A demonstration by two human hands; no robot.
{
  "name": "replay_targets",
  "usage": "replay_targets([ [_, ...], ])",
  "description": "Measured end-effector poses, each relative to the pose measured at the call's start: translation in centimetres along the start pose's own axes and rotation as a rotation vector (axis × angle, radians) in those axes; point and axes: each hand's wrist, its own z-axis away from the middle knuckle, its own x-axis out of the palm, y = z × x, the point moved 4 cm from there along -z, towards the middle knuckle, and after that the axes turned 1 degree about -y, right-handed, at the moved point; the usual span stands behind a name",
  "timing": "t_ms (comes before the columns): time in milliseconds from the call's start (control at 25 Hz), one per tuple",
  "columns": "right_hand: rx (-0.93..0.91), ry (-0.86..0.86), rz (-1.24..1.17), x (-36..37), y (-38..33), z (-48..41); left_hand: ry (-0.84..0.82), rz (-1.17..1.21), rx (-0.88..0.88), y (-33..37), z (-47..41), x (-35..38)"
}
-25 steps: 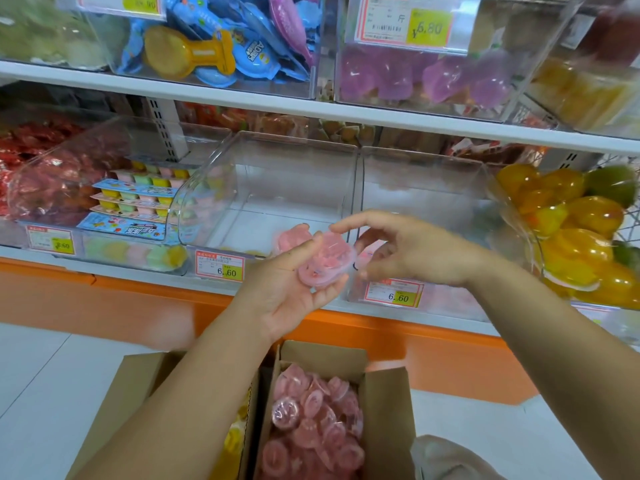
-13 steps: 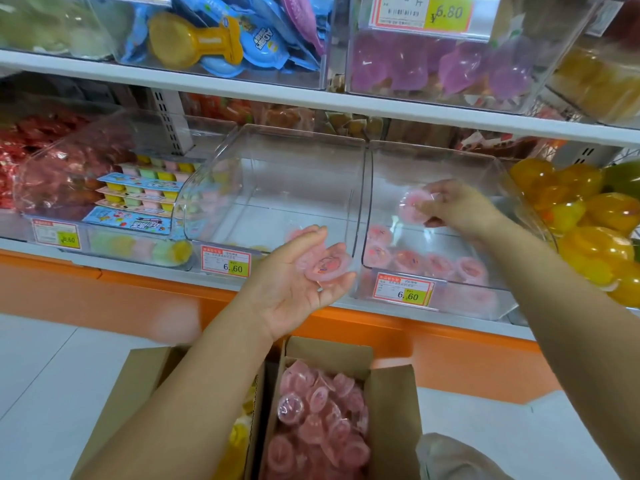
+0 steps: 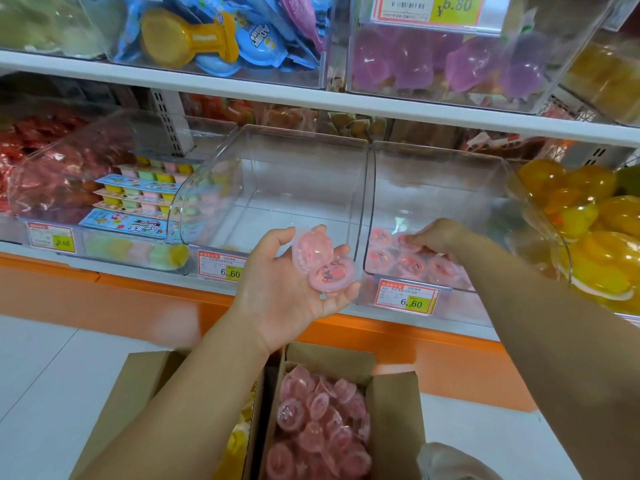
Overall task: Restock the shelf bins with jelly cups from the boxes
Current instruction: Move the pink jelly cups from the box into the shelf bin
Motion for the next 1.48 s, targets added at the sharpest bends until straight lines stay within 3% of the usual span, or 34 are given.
replay_targets([
  [280,-0.105,0.038,0.167,-0.2,-0.7,0.7,0.052,-0.133,0.019,-0.1,-0.2,0.0],
  [400,-0.252,0.29,0.019,-2.4,-2.5,3.9,0.098,-0.228,0.091,-0.1,0.0,0.1],
  [440,-0.318,0.285,-0.097,-3.0,-3.5,5.6,0.094,-0.278,0.119,-0.2,0.1,0.3],
  [520,-0.409,0.054,-0.278,-3.1,-5.6,9.9,0.089,-0.395,0.176,-0.4,0.3,0.9],
  [640,-0.429,-0.273,-0.267,-1.4,-7.7,15.2,0.111,-0.605,0.26,-0.6,0.5,1.6],
  [800,-0.407,-0.336,-0.356,0.0,-8.3,16.8,0.134,-0.765,0.329,-0.8,0.7,1.9],
  [880,-0.376,-0.253,-0.559,-1.8,-7.5,15.5,0.104,-0.659,0.284,-0.8,0.8,1.8],
  [960,-0.311,-0.015,-0.629,-5.0,-5.5,12.4,0.067,-0.477,0.235,-0.4,0.7,1.5],
  [1040,-0.198,0.219,-0.369,-7.2,-2.7,8.8,0.059,-0.377,0.215,0.1,0.6,1.0],
  [1080,-0.127,0.255,-0.144,-7.6,-1.3,6.7,0.062,-0.358,0.219,0.3,0.5,0.8],
  [1200,0.001,0.172,0.498,-6.1,1.3,1.4,0.084,-0.364,0.25,0.6,0.3,0.5],
  [1280,0.039,0.155,0.568,-5.3,2.4,-0.6,0.101,-0.373,0.256,0.7,0.0,0.3],
  [1480,0.056,0.137,0.429,-3.7,3.4,-2.4,0.102,-0.392,0.245,0.6,-0.5,0.0],
])
